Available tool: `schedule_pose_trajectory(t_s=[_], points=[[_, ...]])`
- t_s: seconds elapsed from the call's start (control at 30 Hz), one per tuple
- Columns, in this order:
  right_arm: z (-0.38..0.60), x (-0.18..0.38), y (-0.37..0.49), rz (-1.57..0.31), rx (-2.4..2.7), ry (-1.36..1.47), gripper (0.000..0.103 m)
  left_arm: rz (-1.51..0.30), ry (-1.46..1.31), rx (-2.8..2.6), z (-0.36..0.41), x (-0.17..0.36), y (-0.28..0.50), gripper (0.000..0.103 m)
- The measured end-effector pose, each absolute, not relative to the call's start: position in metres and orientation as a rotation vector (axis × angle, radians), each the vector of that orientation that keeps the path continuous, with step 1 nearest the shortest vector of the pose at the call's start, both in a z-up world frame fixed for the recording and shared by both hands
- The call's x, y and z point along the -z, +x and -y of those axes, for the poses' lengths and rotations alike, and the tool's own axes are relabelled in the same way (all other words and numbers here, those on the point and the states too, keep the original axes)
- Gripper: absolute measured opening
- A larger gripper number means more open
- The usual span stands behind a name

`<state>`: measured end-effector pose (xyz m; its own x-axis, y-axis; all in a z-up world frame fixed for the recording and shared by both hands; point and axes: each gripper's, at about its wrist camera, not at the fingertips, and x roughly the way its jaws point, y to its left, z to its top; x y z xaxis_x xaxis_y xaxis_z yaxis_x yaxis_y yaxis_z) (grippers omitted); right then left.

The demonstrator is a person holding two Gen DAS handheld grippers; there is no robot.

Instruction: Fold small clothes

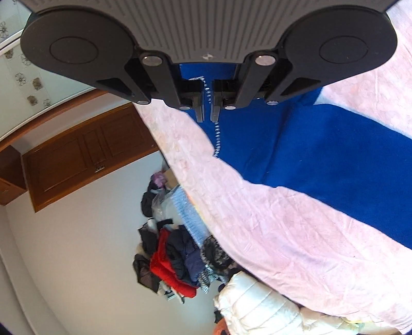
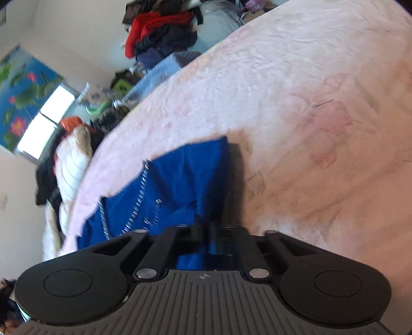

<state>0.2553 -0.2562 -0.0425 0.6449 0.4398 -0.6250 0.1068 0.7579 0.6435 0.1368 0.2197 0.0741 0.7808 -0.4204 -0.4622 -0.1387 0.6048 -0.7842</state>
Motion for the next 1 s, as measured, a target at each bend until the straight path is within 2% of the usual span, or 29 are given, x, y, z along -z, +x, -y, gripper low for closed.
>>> schedule_pose_trajectory(t_s=[0.17,0.23,0.33,0.37,0.4,0.43,0.5,0.57,0.6,0.7,0.8,0.83,0.87,0.9,1.0], points=[[0.276,0.048,0.249,-0.834,-0.189,0.755,0.01,-0.735,-0.822,0.216,-0.207,-0.064,0.139,0.004],[0.285,0.057,0.247,-0.838,-0.163,0.757,0.005,-0.763,-0.8,0.198,-0.203,-0.057,0.142,0.004],[0.285,0.06,0.243,-0.825,-0.175,0.742,0.005,-0.814,-0.776,0.144,-0.2,-0.044,0.144,0.004],[0.285,0.059,0.243,-0.825,-0.172,0.734,0.008,-0.831,-0.787,0.14,-0.199,-0.039,0.145,0.004],[0.284,0.058,0.243,-0.824,-0.167,0.736,0.019,-0.848,-0.799,0.143,-0.198,-0.035,0.146,0.004],[0.285,0.057,0.244,-0.823,-0.161,0.752,0.02,-0.864,-0.807,0.15,-0.196,-0.031,0.147,0.004],[0.288,0.058,0.244,-0.828,-0.174,0.808,0.036,-0.889,-0.794,0.144,-0.192,-0.026,0.148,0.004],[0.291,0.059,0.243,-0.815,-0.199,0.854,0.047,-0.902,-0.789,0.118,-0.192,-0.02,0.149,0.005],[0.291,0.057,0.243,-0.814,-0.203,0.859,0.051,-0.908,-0.792,0.107,-0.193,-0.017,0.15,0.005],[0.287,0.053,0.246,-0.815,-0.2,0.838,0.053,-0.918,-0.797,0.064,-0.199,-0.01,0.151,0.005],[0.28,0.051,0.251,-0.814,-0.195,0.784,0.05,-0.958,-0.791,0.05,-0.198,0.001,0.155,0.006],[0.277,0.051,0.253,-0.808,-0.195,0.759,0.044,-0.965,-0.785,0.053,-0.196,0.004,0.156,0.006],[0.272,0.051,0.255,-0.815,-0.19,0.723,0.017,-0.964,-0.778,0.056,-0.194,0.005,0.156,0.006],[0.269,0.051,0.257,-0.828,-0.177,0.683,0.009,-0.962,-0.766,0.054,-0.192,0.004,0.155,0.006],[0.268,0.044,0.255,-0.795,-0.172,0.653,0.009,-0.956,-0.677,0.053,-0.183,-0.008,0.155,0.0]])
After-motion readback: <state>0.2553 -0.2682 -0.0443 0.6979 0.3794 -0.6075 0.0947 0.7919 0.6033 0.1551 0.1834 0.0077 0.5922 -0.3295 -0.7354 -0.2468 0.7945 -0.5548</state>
